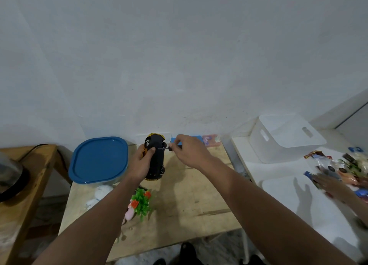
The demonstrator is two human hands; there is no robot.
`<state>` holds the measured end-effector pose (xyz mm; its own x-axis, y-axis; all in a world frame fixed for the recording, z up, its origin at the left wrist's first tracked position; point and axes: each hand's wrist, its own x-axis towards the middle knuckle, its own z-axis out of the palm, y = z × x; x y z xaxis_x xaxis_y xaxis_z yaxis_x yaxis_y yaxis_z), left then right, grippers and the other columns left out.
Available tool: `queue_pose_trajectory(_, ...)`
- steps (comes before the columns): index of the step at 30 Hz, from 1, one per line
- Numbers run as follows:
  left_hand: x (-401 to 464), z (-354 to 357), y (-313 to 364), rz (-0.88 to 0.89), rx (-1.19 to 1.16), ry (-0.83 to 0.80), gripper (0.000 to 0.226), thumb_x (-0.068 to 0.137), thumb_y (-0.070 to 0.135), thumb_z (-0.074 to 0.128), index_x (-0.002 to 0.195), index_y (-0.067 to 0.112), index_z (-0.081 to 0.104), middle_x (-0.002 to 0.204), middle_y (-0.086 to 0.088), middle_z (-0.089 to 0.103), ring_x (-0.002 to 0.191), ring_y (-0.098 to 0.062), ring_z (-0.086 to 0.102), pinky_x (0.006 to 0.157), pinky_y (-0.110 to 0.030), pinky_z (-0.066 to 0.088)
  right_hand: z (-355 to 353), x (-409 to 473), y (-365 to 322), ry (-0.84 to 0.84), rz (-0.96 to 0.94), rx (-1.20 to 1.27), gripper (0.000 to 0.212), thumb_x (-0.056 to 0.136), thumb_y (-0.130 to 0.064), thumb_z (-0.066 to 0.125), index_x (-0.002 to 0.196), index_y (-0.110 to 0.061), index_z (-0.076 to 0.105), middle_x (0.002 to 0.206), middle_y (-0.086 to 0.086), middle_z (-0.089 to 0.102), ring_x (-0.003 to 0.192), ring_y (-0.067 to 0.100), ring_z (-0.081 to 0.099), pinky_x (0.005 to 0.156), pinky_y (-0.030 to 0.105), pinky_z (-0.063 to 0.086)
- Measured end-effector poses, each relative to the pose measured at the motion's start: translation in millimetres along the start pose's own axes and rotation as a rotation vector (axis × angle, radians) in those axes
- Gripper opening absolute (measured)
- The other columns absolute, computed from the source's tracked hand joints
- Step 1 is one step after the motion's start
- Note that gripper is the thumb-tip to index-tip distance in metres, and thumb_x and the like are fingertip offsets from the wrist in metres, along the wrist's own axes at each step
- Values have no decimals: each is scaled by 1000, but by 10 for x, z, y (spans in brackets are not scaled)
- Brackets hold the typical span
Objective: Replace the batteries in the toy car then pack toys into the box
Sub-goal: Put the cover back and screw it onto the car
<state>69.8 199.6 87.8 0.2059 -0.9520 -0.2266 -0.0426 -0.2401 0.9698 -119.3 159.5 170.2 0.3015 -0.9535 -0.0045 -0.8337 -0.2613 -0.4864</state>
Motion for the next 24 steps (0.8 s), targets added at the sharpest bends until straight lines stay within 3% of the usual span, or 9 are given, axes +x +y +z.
queue_pose_trajectory(3, 0, -1, 3, -2, -10, -15, 23, 107, 37, 56, 126, 29, 65, 110, -3, 75, 101, -25, 73, 84, -41, 59, -57, 16, 2, -31, 17, 122, 19, 86, -41, 68, 92, -26, 57, 83, -11, 60, 78, 15, 61, 62, 30, 47)
queue_pose_trajectory(7, -17, 23, -2, 4, -18, -14, 23, 106, 34, 57, 126, 27, 66, 113, -5, 74, 104, -25, 72, 89, -43, 58, -78, 40, -34, 22, -12, 16, 34, 95, -51, 57, 81, -21, 61, 76, -6, 58, 78, 20, 60, 61, 31, 37)
queue_pose_trajectory(10, -23, 46, -3, -4, -29, -15, 23, 107, 30, 54, 127, 27, 64, 116, -5, 73, 106, -24, 70, 83, -37, 55, -96, 30, -7, -25, 27, 98, 23, 90, -49, 61, 96, -27, 56, 80, -8, 63, 78, 17, 62, 60, 30, 45)
queue_pose_trajectory(14, -21, 58, -13, -2, -15, -41, 23, 104, 21, 47, 119, 26, 64, 117, -12, 67, 109, -30, 66, 94, -49, 54, -124, 40, -12, 29, 17, 141, 23, 91, -43, 66, 84, -22, 63, 84, -9, 64, 84, 16, 63, 64, 28, 46)
queue_pose_trajectory(16, -45, 65, -12, 4, -18, -53, 23, 102, 24, 47, 117, 27, 65, 117, -15, 67, 108, -32, 66, 96, -51, 54, -131, 45, -29, 34, 0, 82, 32, 95, -49, 59, 85, -19, 66, 85, -4, 68, 84, 19, 63, 65, 31, 46)
queue_pose_trajectory(19, -84, 84, 15, 3, -34, -59, 29, 92, 34, 50, 116, 28, 64, 118, -16, 67, 109, -33, 67, 97, -53, 54, -141, 39, -7, -13, 28, 113, 22, 91, -47, 63, 92, -25, 60, 93, -5, 69, 85, 14, 62, 66, 27, 47)
queue_pose_trajectory(21, -92, 87, 24, 0, -36, -56, 32, 88, 37, 50, 115, 28, 64, 118, -15, 67, 109, -33, 67, 97, -53, 54, -153, 46, -8, -4, 39, 119, 23, 89, -43, 67, 78, -26, 56, 84, -7, 65, 80, 14, 60, 61, 26, 43)
queue_pose_trajectory(24, -79, 78, -4, 11, -40, -49, 27, 96, 31, 49, 119, 32, 64, 118, -8, 67, 110, -26, 65, 89, -43, 54, -135, 56, -17, 9, 56, 33, 48, 95, -53, 57, 62, -19, 49, 66, -2, 54, 70, 20, 56, 59, 33, 40)
